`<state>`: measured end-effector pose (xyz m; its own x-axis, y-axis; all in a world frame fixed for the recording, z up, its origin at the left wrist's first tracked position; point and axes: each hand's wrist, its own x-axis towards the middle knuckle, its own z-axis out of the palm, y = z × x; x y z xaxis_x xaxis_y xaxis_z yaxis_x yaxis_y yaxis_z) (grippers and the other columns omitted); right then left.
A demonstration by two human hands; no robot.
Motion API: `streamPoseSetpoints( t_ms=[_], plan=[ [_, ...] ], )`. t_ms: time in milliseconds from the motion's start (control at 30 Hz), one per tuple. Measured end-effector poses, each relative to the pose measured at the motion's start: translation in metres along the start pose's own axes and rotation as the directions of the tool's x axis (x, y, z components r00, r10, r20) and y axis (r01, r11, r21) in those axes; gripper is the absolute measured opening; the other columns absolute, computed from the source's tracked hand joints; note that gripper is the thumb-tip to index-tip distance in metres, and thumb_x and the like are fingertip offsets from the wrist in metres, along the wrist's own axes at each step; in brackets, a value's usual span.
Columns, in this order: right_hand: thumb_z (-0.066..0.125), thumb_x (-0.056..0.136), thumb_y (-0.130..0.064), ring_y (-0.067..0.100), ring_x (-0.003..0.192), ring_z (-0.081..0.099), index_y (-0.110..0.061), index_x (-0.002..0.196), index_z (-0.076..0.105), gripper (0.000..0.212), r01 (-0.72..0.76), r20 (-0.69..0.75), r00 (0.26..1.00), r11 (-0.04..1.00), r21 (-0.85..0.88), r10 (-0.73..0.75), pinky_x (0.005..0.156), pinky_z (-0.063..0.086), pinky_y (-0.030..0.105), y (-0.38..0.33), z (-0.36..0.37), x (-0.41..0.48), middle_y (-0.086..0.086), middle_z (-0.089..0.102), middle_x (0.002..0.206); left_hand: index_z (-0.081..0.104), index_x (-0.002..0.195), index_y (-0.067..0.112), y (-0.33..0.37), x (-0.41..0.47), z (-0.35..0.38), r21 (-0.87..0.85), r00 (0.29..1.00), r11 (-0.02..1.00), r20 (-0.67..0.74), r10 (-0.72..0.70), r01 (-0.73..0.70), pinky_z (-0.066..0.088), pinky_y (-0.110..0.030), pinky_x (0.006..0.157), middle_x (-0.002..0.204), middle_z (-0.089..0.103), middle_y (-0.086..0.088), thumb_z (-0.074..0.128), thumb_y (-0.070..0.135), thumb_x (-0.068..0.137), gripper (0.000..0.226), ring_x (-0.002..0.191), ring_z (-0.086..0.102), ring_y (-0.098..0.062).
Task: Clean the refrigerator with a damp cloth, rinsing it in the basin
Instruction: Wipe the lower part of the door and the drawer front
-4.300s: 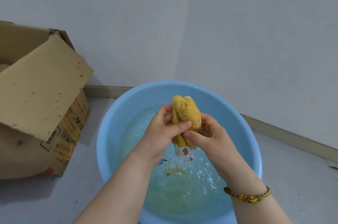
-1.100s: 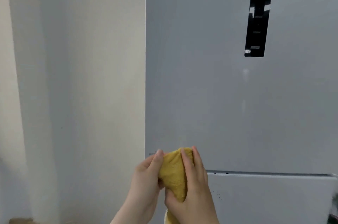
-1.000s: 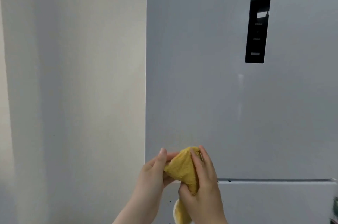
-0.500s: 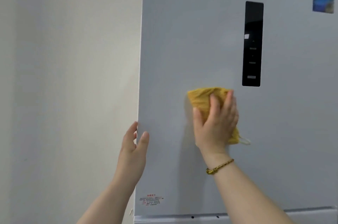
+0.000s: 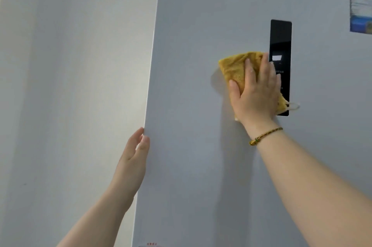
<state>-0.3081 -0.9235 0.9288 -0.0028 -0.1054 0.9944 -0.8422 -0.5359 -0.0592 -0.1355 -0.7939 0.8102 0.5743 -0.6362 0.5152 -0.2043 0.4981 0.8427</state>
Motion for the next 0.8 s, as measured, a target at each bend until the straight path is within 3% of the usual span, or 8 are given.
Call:
streamPoseSetpoints(
  t_ms=[67,167,233,300,400,500,633,800],
  plan=[
    [0.035,0.094,-0.042,0.038,0.141,0.009,-0.007,0.144,0.023,0.062,-0.181,0.038,0.983,0.983,0.032,0.180,0.113,0.001,0.046,-0.027,0.006,-0.003,0.023,0.005,0.153,0.040,0.132,0.034,0.000,0.000,0.003,-0.025,1.000,1.000,-0.012,0.014,-0.014,0.036,-0.028,0.093,0.127,0.048,0.015,0.033,0.036,0.096,0.036,0.110,0.047,-0.005],
    [0.037,0.082,-0.041,0.043,0.124,0.044,-0.004,0.127,0.053,0.061,0.278,-0.051,0.960,0.960,0.021,-0.276,0.105,0.014,0.045,-0.075,0.024,-0.039,0.027,0.042,0.137,0.046,0.116,0.040,-0.003,0.001,0.004,-0.066,0.999,0.997,-0.023,0.025,-0.027,0.039,-0.025,0.084,0.108,0.053,0.021,0.032,0.036,0.096,0.024,0.097,0.051,0.003],
    [0.036,0.077,-0.039,0.038,0.118,0.052,-0.009,0.119,0.061,0.057,0.619,0.031,0.784,0.785,0.028,-0.620,0.102,0.020,0.044,-0.083,0.029,-0.050,0.020,0.052,0.132,0.048,0.108,0.040,-0.004,0.005,-0.001,-0.077,1.000,0.997,-0.027,0.015,-0.017,0.041,-0.028,0.087,0.108,0.055,0.018,0.033,0.037,0.096,0.020,0.104,0.053,-0.006],
    [0.037,0.076,-0.039,0.035,0.116,0.055,-0.014,0.117,0.063,0.055,0.720,0.047,0.691,0.692,0.046,-0.721,0.102,0.022,0.044,-0.073,0.028,-0.029,0.016,0.054,0.131,0.050,0.109,0.041,-0.005,0.010,-0.007,-0.067,1.000,0.998,-0.006,-0.004,0.004,0.041,-0.035,0.097,0.120,0.055,0.012,0.034,0.039,0.095,0.021,0.116,0.050,-0.015],
    [0.035,0.080,-0.042,0.035,0.122,0.049,-0.015,0.125,0.057,0.057,0.609,-0.049,0.792,0.793,-0.023,-0.609,0.106,0.028,0.045,-0.049,0.021,0.024,0.016,0.045,0.139,0.053,0.107,0.045,-0.006,0.009,-0.012,-0.055,0.999,0.998,0.037,-0.003,0.005,0.037,-0.040,0.104,0.129,0.052,0.009,0.033,0.041,0.094,0.023,0.121,0.049,-0.018],
    [0.030,0.094,-0.041,0.030,0.142,0.012,-0.019,0.144,0.025,0.055,0.190,0.048,0.981,0.982,-0.001,-0.190,0.114,0.004,0.043,-0.022,0.002,0.076,0.010,0.006,0.155,0.056,0.104,0.043,-0.007,0.009,-0.015,-0.084,0.999,0.996,0.047,0.001,0.003,0.040,-0.040,0.101,0.126,0.054,0.009,0.033,0.039,0.095,0.024,0.117,0.052,-0.017],
    [0.029,0.097,-0.038,0.030,0.143,-0.001,-0.017,0.147,0.012,0.057,-0.261,0.051,0.965,0.963,0.066,0.258,0.115,-0.001,0.044,-0.040,-0.010,0.095,0.012,-0.006,0.155,0.058,0.108,0.039,-0.008,0.007,-0.017,-0.124,0.999,0.992,0.041,-0.001,0.006,0.041,-0.039,0.100,0.122,0.056,0.012,0.035,0.039,0.094,0.026,0.113,0.055,-0.015],
    [0.040,0.085,-0.032,0.038,0.132,0.032,-0.009,0.132,0.046,0.053,0.321,-0.149,0.942,0.936,0.142,-0.300,0.109,0.014,0.048,-0.101,0.037,-0.020,0.022,0.032,0.145,0.059,0.101,0.034,-0.009,0.006,-0.019,-0.192,0.999,0.981,0.050,-0.009,0.018,0.041,-0.037,0.098,0.116,0.060,0.015,0.034,0.036,0.095,0.026,0.109,0.057,-0.011]
  ],
)
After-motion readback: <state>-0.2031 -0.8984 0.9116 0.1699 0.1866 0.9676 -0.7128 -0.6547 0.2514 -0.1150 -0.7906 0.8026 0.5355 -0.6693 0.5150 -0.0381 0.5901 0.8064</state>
